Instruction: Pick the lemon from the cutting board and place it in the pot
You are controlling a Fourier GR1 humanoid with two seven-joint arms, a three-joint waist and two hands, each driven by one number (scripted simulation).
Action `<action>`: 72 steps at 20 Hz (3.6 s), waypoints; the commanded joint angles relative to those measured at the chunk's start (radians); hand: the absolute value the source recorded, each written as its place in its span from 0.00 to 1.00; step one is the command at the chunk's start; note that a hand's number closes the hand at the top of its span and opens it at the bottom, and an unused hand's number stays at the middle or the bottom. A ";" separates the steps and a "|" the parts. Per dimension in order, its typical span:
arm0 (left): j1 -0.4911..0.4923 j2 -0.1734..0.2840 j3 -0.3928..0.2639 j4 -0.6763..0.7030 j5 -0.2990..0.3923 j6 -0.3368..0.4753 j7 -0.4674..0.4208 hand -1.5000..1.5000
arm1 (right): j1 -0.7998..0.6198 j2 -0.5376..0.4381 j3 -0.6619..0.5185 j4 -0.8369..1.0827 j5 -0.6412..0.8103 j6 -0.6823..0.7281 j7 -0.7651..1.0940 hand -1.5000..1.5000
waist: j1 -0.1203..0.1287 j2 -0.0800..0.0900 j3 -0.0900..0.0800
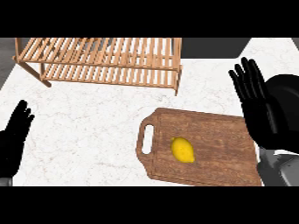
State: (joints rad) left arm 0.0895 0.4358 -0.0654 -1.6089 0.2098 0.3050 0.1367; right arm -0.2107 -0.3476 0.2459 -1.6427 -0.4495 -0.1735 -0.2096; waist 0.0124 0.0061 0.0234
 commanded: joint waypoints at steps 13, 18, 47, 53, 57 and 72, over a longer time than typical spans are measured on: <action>-0.311 -0.122 -0.066 -0.071 0.051 -0.058 -0.100 0.50 | -0.483 -0.215 0.258 0.166 0.194 0.790 -0.302 0.00 | 0.090 0.051 -0.018; -0.348 -0.112 -0.045 -0.050 0.062 -0.063 -0.076 0.50 | -0.569 -0.287 0.263 0.266 0.349 0.914 -0.559 0.00 | 0.080 0.037 -0.018; -0.359 -0.151 0.031 0.107 0.018 -0.090 -0.154 0.50 | -0.705 -0.179 0.716 0.637 1.027 0.516 -0.858 0.00 | 0.000 -0.002 -0.023; -0.302 -0.152 0.026 -0.001 0.011 -0.082 -0.109 0.50 | -0.613 -0.125 0.729 0.614 1.057 0.423 -0.866 0.00 | 0.000 -0.006 -0.023; -0.359 -0.127 0.087 0.071 0.044 -0.131 -0.100 0.50 | -0.595 -0.166 0.704 0.542 1.091 0.465 -0.848 0.00 | -0.013 -0.008 -0.024; -0.342 -0.160 0.105 0.049 0.000 -0.155 -0.098 0.50 | -0.532 0.119 0.649 0.807 1.340 0.358 -0.787 0.00 | 0.001 -0.004 -0.023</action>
State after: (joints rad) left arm -0.2549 0.2767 0.0396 -1.5388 0.2151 0.1535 0.0170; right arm -0.7465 -0.3209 0.8921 -0.9349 0.8409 0.1927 -0.9600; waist 0.0065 0.0008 -0.0001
